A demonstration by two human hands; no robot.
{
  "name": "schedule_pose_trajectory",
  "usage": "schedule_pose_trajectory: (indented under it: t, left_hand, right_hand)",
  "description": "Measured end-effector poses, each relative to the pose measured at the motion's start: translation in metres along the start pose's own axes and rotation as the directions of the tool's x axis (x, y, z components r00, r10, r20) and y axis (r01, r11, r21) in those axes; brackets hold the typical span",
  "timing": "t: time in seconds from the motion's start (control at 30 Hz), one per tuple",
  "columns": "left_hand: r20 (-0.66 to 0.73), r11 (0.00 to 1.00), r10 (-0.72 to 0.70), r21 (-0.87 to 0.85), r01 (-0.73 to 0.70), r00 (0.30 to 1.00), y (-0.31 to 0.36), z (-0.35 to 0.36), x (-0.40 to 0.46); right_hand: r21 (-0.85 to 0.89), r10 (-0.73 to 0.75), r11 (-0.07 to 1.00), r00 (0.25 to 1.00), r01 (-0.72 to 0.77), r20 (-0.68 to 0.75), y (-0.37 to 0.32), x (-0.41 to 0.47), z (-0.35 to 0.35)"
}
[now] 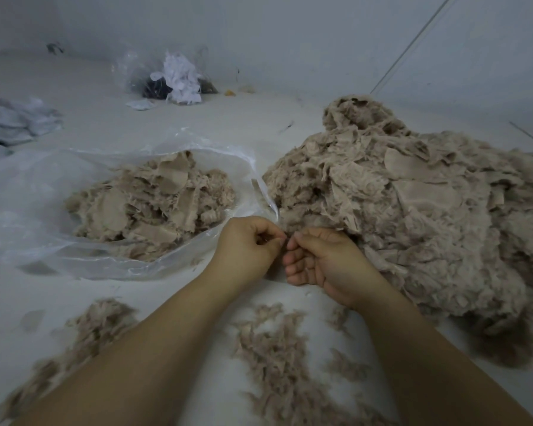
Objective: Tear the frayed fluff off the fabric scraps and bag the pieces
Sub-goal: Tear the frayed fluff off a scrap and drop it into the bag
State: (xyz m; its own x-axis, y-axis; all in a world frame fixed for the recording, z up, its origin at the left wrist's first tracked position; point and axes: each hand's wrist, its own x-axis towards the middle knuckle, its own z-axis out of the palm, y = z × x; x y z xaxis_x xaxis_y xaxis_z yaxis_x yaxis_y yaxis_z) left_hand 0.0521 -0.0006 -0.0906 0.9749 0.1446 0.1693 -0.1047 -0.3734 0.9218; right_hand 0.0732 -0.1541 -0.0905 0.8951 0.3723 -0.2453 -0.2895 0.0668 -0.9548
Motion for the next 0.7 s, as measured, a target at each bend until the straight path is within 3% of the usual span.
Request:
schedule_pose_trajectory:
  t: [0.1, 0.27, 0.47, 0.57, 0.7]
  left_hand:
    - [0.002, 1.000, 0.005, 0.008, -0.005, 1.000, 0.005, 0.003, 0.000]
    - [-0.139, 0.997, 0.045, -0.060, -0.054, 0.989, 0.007, -0.001, 0.001]
    - [-0.072, 0.987, 0.077, 0.150, -0.065, 0.994, 0.019, 0.007, 0.017]
    - [-0.150, 0.978, 0.192, -0.050, -0.202, 0.970, 0.038, 0.013, 0.016]
    - [0.046, 0.986, 0.164, 0.016, -0.165, 0.985, 0.060, 0.026, 0.020]
  right_hand:
    - [-0.014, 0.002, 1.000, 1.000, -0.002, 0.000, 0.000, -0.002, 0.000]
    - [-0.005, -0.006, 1.000, 1.000, 0.006, -0.009, -0.001, -0.003, 0.001]
    - [-0.005, -0.015, 1.000, 1.000, 0.015, -0.017, -0.002, -0.003, 0.002]
    - [0.023, -0.036, 0.999, 0.999, 0.036, -0.010, 0.000, -0.003, 0.000]
    - [-0.014, -0.101, 0.995, 0.995, 0.101, -0.025, 0.001, -0.003, -0.002]
